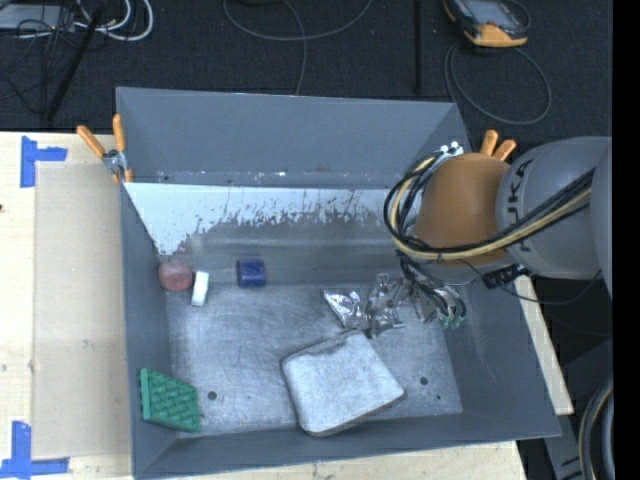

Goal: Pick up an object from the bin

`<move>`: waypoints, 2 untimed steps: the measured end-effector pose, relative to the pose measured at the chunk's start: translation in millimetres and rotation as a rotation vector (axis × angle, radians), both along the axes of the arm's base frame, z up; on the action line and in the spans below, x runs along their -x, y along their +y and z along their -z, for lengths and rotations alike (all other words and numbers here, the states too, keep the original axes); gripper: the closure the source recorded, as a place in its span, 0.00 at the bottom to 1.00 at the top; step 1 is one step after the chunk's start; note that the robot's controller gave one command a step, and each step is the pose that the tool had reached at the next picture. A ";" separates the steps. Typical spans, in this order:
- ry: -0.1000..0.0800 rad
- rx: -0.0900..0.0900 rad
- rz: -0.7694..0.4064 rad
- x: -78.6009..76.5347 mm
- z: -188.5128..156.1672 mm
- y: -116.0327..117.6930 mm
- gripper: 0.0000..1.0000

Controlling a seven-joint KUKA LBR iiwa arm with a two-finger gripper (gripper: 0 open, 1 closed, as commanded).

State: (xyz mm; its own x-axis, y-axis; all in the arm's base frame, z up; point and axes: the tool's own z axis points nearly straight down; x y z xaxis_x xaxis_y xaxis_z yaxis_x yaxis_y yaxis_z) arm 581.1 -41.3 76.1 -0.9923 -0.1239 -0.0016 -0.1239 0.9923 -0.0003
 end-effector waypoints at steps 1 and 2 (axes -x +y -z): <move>0.000 0.000 -0.002 0.4 1.3 0.3 0.00; 0.003 0.000 -0.003 0.5 0.1 -0.2 1.00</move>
Offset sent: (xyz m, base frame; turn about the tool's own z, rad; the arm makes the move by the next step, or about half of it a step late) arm 0.0000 0.0000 0.0000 0.0000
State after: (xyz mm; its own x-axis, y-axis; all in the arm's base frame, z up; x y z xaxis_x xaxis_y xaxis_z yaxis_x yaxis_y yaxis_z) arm 580.5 -41.5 76.0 -0.9919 -0.1268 0.0015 -0.1268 0.9919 -0.0003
